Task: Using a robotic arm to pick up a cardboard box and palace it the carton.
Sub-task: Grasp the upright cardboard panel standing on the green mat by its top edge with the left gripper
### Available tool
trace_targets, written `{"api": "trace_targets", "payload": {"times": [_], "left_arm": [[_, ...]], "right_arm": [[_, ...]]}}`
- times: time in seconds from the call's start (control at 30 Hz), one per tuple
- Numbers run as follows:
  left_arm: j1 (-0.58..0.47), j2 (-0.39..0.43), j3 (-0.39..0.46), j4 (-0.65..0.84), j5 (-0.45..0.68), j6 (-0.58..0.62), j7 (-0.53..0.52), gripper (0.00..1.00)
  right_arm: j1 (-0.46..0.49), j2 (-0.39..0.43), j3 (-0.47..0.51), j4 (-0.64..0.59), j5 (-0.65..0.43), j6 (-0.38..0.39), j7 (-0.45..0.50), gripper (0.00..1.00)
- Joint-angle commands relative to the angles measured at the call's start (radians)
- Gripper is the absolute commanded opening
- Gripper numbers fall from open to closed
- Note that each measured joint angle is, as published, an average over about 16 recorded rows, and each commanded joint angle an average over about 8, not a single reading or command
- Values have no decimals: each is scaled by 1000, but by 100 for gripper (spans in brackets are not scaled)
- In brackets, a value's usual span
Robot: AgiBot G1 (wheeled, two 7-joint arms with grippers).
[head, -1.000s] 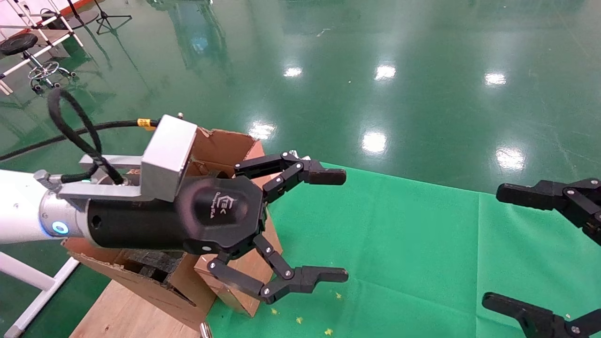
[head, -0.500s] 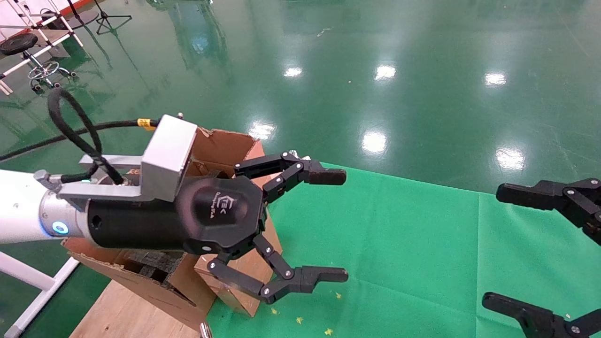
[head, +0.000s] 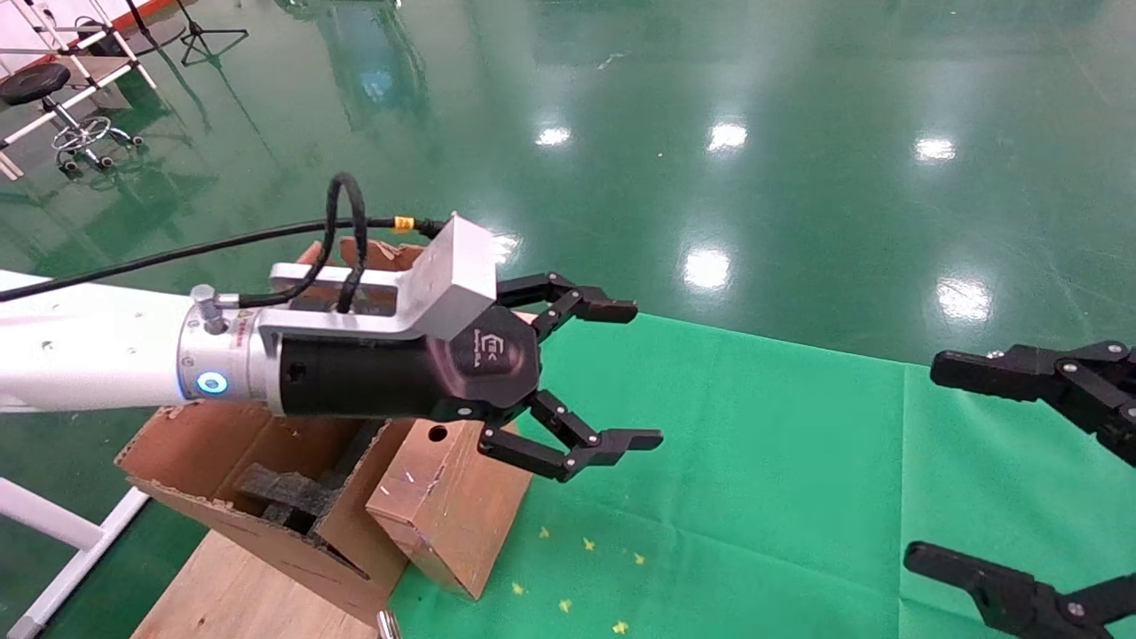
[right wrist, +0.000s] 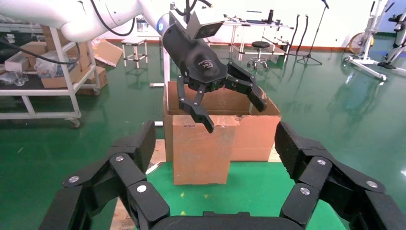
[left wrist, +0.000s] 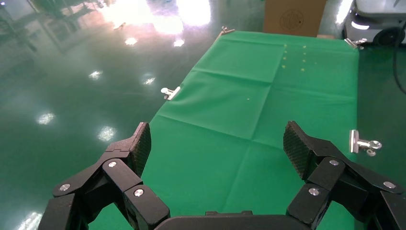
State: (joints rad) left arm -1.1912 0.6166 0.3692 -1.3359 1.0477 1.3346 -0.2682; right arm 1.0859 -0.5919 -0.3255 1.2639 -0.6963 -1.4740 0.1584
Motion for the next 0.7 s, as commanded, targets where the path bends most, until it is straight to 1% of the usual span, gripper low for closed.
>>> {"api": "trace_targets", "payload": {"times": [0.03, 0.13, 0.2, 0.27, 0.33, 0.5, 0.6, 0.7], "left_arm": [[-8, 10, 11, 2, 6, -11, -29, 100], [-20, 2, 18, 1, 41, -16, -21, 100], [-35, -8, 28, -2, 83, -25, -29, 100], [-58, -21, 42, -7, 142, -34, -51, 100], [-88, -35, 59, -12, 209, -43, -96, 100], [-186, -53, 110, -17, 364, -23, -269, 100], [-246, -58, 144, -17, 447, 23, -396, 100], [-306, -55, 182, -15, 528, 88, -545, 100]], "right_arm": [[0, 0, 0, 0, 0, 0, 0, 0], [0, 0, 0, 0, 0, 0, 0, 0], [0, 0, 0, 0, 0, 0, 0, 0], [0, 0, 0, 0, 0, 0, 0, 0], [0, 0, 0, 0, 0, 0, 0, 0], [0, 0, 0, 0, 0, 0, 0, 0], [0, 0, 0, 0, 0, 0, 0, 0], [0, 0, 0, 0, 0, 0, 0, 0]]}}
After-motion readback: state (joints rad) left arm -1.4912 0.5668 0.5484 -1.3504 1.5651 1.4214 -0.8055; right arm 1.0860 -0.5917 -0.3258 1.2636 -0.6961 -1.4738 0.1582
